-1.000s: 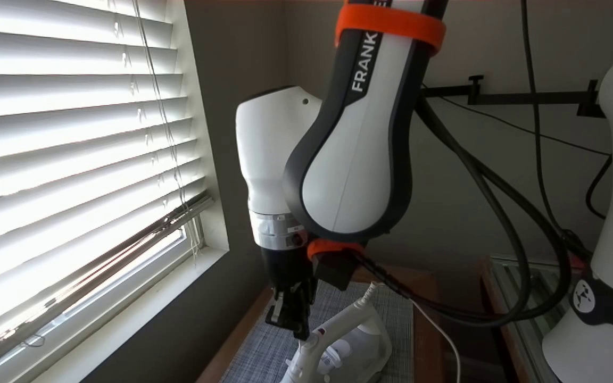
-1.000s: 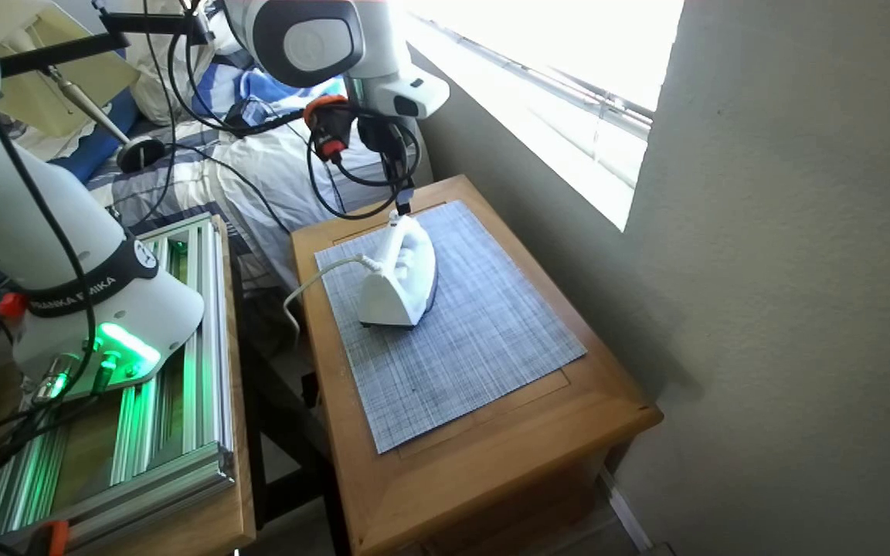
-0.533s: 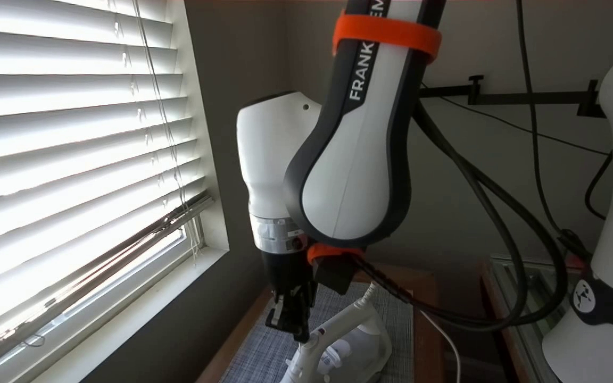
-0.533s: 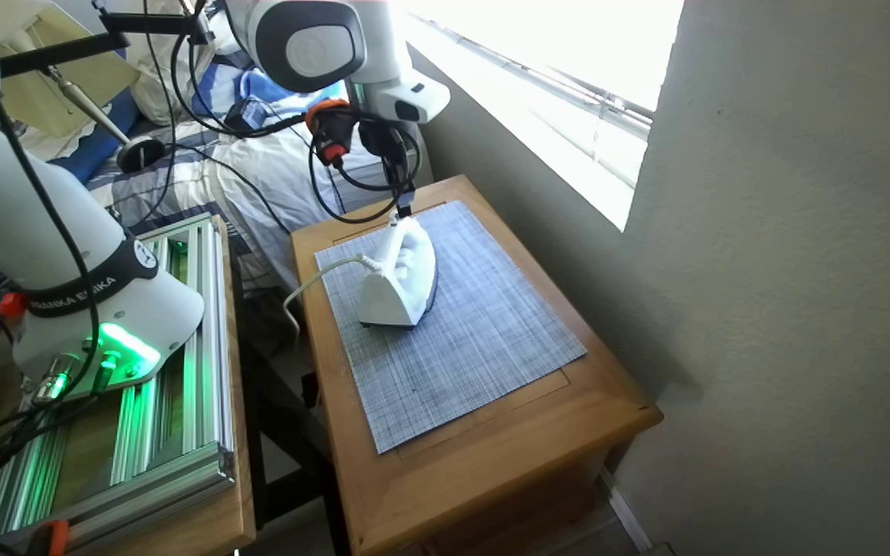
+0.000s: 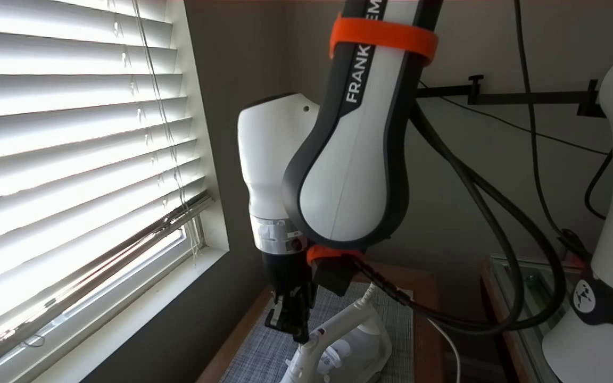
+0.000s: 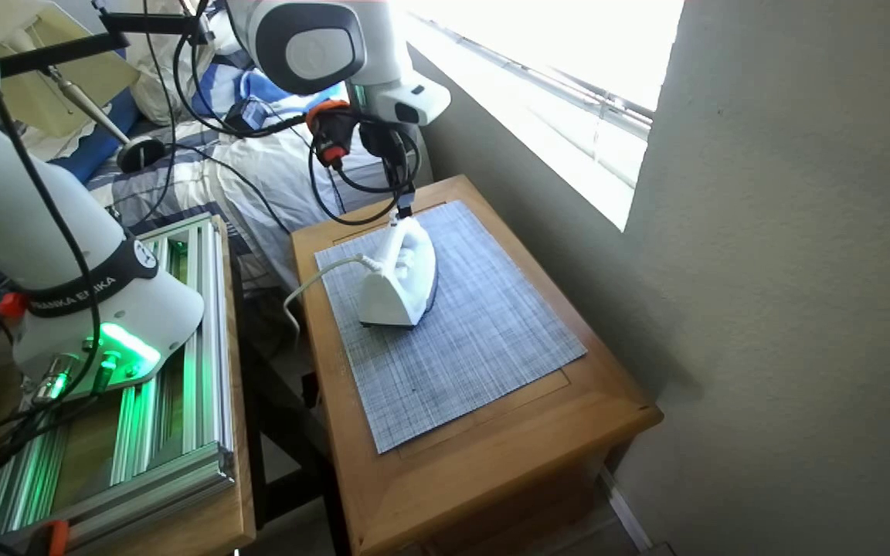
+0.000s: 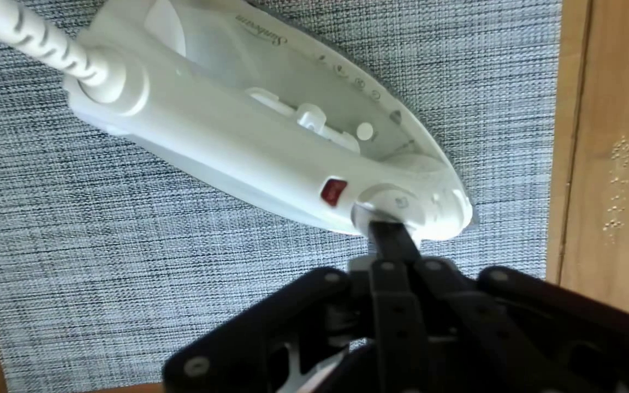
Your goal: Turn the iron to the left, then tap it
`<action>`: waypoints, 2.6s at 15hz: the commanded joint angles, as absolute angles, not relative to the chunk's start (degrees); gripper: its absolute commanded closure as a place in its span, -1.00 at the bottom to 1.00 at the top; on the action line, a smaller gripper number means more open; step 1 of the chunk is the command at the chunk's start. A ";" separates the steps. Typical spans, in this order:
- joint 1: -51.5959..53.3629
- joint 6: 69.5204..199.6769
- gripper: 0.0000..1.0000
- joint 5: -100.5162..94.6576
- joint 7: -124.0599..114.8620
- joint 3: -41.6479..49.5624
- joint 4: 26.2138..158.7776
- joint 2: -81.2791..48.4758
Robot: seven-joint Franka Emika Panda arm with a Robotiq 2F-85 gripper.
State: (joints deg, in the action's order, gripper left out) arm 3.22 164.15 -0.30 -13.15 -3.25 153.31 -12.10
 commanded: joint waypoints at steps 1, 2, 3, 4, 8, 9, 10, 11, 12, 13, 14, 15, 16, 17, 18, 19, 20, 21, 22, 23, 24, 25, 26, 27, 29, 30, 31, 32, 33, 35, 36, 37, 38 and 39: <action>4.05 167.89 1.00 1.59 -12.83 -2.99 151.15 -20.37; 4.01 167.88 1.00 1.70 -12.75 -3.05 151.15 -20.31; 4.04 167.86 1.00 1.62 -12.80 -2.97 151.18 -20.23; 3.91 167.81 1.00 1.86 -12.59 -3.12 151.20 -20.07; 4.04 166.42 1.00 1.61 -13.03 -2.79 152.23 -16.68; 4.21 165.85 1.00 1.19 -13.34 -2.51 152.74 -15.20; 4.58 165.53 1.00 0.44 -13.98 -2.02 153.21 -14.00; 4.78 165.01 1.00 0.10 -14.41 -1.73 153.67 -12.76; 5.01 164.79 1.00 -0.20 -14.84 -1.44 153.96 -12.01; 5.36 164.42 1.00 -0.57 -15.42 -1.04 154.31 -11.10; 5.80 164.17 1.00 -1.01 -16.02 -0.58 154.52 -10.52; 6.02 163.77 1.00 -1.08 -15.86 -0.58 154.80 -9.78; 7.19 163.58 1.00 -2.90 -17.61 0.74 155.02 -9.21; 7.30 163.32 1.00 -2.86 -17.43 0.68 155.20 -8.66; 8.24 163.35 1.00 -4.47 -18.96 1.78 155.50 -7.94; 8.75 163.39 1.00 -5.53 -19.81 2.34 155.74 -7.33; 9.32 163.35 1.00 -7.06 -21.00 3.04 156.01 -6.49; 9.93 163.18 1.00 -9.01 -22.53 3.77 156.30 -5.58; 10.12 162.96 1.00 -10.54 -23.65 4.12 156.35 -4.95; 10.27 162.69 1.00 -12.30 -25.04 4.39 156.56 -3.92; 10.11 162.27 1.00 -13.45 -25.89 4.24 156.67 -3.07; 9.82 161.97 0.58 -14.28 -26.68 3.94 156.87 -2.16; 9.20 161.70 0.46 -14.09 -26.37 3.16 157.13 -1.35; 8.78 161.51 0.37 -14.11 -26.54 2.66 157.44 -0.53; 8.05 161.10 0.09 -13.74 -26.31 1.72 157.98 0.78; 7.78 160.75 -0.06 -13.29 -25.97 1.22 158.17 1.41; 7.54 160.43 -0.20 -12.75 -25.57 0.70 158.42 2.07; 7.28 160.03 -0.31 -13.17 -25.95 0.30 158.62 2.72; 7.03 159.65 -0.47 -12.80 -25.68 -0.25 158.88 3.39; 6.68 158.29 -0.76 -12.02 -25.39 -1.38 157.27 3.24; 6.50 157.77 -0.88 -11.99 -25.39 -1.84 157.19 3.78; 6.38 157.36 -0.97 -11.78 -25.22 -2.34 157.10 4.21; 6.17 157.11 -1.00 -11.91 -25.51 -2.78 158.15 5.51; 6.07 156.58 -1.00 -11.53 -25.24 -3.20 157.75 5.66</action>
